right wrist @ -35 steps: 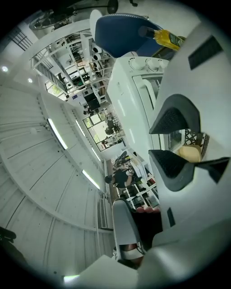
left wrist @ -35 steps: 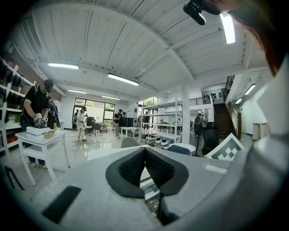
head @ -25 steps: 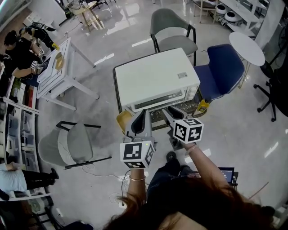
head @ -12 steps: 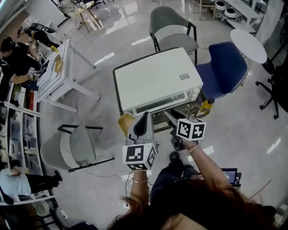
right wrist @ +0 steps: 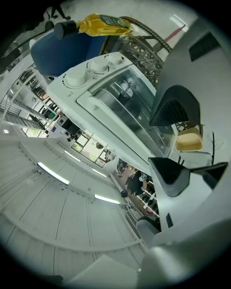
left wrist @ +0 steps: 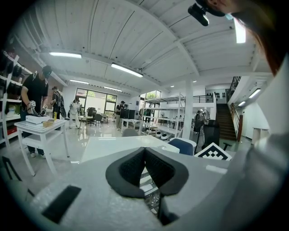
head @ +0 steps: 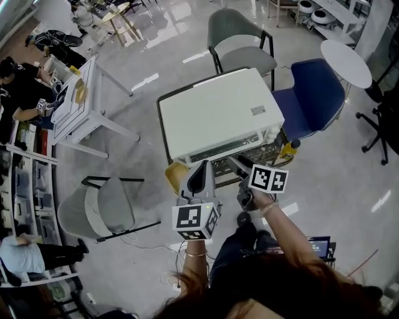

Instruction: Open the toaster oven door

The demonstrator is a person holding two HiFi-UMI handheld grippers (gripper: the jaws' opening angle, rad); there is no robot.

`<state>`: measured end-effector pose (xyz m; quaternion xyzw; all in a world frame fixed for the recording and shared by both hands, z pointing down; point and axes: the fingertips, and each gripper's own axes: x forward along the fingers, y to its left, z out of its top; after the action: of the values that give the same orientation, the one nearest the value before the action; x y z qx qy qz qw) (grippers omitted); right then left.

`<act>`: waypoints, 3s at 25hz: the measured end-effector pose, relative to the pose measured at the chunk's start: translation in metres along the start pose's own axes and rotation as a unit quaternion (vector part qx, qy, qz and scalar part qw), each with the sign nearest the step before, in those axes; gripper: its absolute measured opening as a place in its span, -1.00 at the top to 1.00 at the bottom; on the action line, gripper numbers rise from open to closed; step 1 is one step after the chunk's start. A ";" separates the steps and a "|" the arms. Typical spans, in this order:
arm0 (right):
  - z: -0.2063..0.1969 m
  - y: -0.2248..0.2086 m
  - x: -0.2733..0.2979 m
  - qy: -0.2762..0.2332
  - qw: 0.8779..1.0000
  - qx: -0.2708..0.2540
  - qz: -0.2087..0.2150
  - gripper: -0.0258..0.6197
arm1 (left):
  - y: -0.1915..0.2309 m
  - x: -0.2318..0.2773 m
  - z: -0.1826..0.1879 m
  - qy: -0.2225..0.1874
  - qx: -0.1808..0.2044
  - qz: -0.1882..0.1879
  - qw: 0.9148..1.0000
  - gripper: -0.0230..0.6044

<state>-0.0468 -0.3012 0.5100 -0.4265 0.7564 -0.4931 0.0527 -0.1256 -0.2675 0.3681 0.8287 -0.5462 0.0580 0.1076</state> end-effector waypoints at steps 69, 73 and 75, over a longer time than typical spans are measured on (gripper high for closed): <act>-0.025 -0.017 0.000 0.028 0.998 0.058 0.005 0.30 | -0.018 -0.026 -0.027 0.008 -0.028 0.009 1.000 0.88; -0.032 -0.019 -0.007 0.037 0.998 0.059 0.003 0.30 | -0.021 -0.032 -0.029 0.009 -0.030 0.011 0.999 0.88; -0.036 -0.021 -0.010 0.041 0.997 0.059 0.002 0.30 | -0.024 -0.034 -0.031 0.010 -0.031 0.012 0.999 0.88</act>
<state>-0.0461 -0.2720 0.5417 -0.4004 0.7285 -0.5539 0.0473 -0.1167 -0.2210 0.3882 0.8176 -0.5568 0.0506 0.1376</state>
